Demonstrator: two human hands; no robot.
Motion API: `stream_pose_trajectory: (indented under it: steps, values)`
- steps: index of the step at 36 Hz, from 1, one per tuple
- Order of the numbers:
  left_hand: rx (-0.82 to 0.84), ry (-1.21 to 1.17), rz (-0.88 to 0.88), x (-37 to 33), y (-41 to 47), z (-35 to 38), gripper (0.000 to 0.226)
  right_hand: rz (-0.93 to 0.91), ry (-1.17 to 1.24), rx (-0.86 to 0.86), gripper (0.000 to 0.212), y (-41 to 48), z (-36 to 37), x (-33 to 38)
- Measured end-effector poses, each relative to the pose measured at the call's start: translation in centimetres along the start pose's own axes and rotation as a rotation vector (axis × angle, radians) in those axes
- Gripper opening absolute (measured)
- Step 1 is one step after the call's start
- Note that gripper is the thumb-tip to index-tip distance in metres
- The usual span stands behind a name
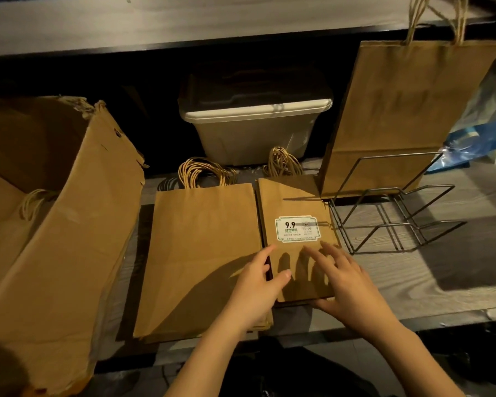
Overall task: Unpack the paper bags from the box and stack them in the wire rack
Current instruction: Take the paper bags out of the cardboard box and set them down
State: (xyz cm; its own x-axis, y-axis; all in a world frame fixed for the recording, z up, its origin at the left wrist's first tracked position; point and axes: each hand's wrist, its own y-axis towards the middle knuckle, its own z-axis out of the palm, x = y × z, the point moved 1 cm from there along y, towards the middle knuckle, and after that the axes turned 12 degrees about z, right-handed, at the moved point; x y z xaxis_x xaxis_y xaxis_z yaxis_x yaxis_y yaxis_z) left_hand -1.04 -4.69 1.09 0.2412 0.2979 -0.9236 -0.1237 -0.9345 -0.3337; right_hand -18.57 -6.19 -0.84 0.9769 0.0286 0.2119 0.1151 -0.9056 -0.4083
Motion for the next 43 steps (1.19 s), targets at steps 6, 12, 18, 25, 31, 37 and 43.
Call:
stream_pose_trajectory:
  steps: [6, 12, 18, 25, 31, 37, 43]
  values:
    - [-0.059, 0.060, 0.046, -1.0, 0.0, -1.7, 0.040, -0.148, -0.051, 0.045, 0.076, 0.5, -2.9, 2.2]
    - [-0.107, 0.192, 0.110, -3.0, -0.5, -4.6, 0.031, -0.307, -0.103, -0.027, 0.060, 2.6, -6.1, 5.8]
    - [-0.210, 0.343, 0.147, -5.8, -1.3, -8.1, 0.032, -0.523, -0.167, -0.105, 0.053, 4.2, -9.1, 10.2]
    - [-0.345, 0.479, 0.160, -10.0, -4.3, -13.1, 0.035, -0.799, -0.168, -0.203, 0.050, 4.6, -13.1, 16.9]
    - [-0.452, 0.584, 0.164, -12.3, -8.6, -18.6, 0.032, -0.962, -0.159, -0.275, 0.044, 3.3, -15.1, 23.2]
    - [-0.543, 0.709, 0.152, -12.1, -12.3, -25.2, 0.024, -1.097, -0.220, -0.283, 0.051, 0.5, -15.3, 29.6]
    - [-0.588, 0.780, 0.130, -9.9, -15.0, -31.6, 0.026, -1.182, -0.386, -0.270, 0.052, -0.2, -13.9, 36.2]
